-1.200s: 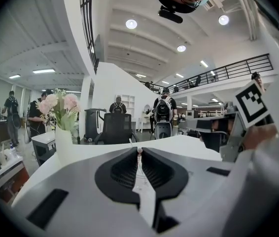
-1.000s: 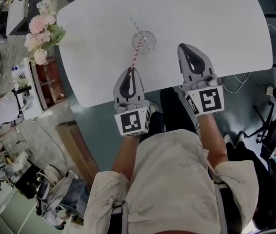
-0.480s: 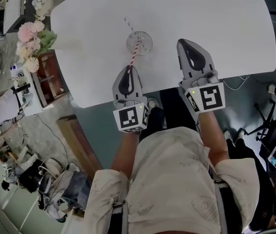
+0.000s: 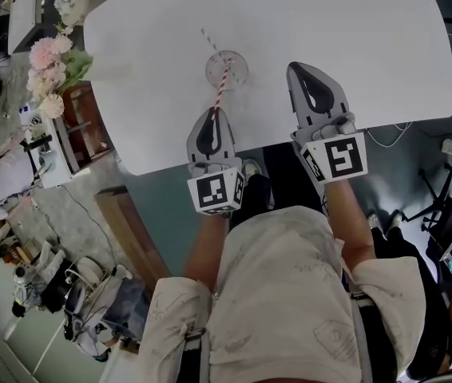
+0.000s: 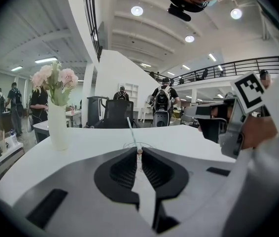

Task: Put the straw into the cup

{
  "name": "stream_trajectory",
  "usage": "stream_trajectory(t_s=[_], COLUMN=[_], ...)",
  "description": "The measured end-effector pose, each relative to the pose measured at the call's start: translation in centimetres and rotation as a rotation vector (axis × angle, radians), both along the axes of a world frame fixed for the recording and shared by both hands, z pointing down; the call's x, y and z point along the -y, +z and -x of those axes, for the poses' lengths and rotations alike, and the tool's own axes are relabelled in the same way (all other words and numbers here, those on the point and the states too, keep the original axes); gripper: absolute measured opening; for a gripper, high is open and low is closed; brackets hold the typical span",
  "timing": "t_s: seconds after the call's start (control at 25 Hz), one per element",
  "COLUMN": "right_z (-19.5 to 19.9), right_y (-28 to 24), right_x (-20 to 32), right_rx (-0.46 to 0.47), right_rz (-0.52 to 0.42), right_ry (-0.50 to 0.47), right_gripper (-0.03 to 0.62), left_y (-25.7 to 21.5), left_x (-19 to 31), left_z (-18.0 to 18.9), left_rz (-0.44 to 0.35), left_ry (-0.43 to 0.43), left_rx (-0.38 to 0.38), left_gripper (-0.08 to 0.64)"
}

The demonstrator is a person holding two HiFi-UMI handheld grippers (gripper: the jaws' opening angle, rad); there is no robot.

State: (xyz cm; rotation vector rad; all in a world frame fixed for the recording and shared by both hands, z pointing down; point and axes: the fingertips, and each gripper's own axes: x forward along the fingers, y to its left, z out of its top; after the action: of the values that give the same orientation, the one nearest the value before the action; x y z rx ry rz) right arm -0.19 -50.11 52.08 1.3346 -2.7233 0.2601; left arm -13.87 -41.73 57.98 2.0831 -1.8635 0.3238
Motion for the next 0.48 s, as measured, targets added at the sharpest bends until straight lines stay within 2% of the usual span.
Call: stream_trajectory(t_s=[0.48], right_z=[0.5], right_y=[-2.0], right_x=[-2.6], right_rx=[-0.015], right_rz=[-0.033], right_ry=[0.005], right_gripper=[0.0], left_y=[-1.0], left_x=[-2.6], left_z=[0.0], left_rz=[-0.003], left_ry=[0.029], left_rx=[0.001], left_gripper=[0.087])
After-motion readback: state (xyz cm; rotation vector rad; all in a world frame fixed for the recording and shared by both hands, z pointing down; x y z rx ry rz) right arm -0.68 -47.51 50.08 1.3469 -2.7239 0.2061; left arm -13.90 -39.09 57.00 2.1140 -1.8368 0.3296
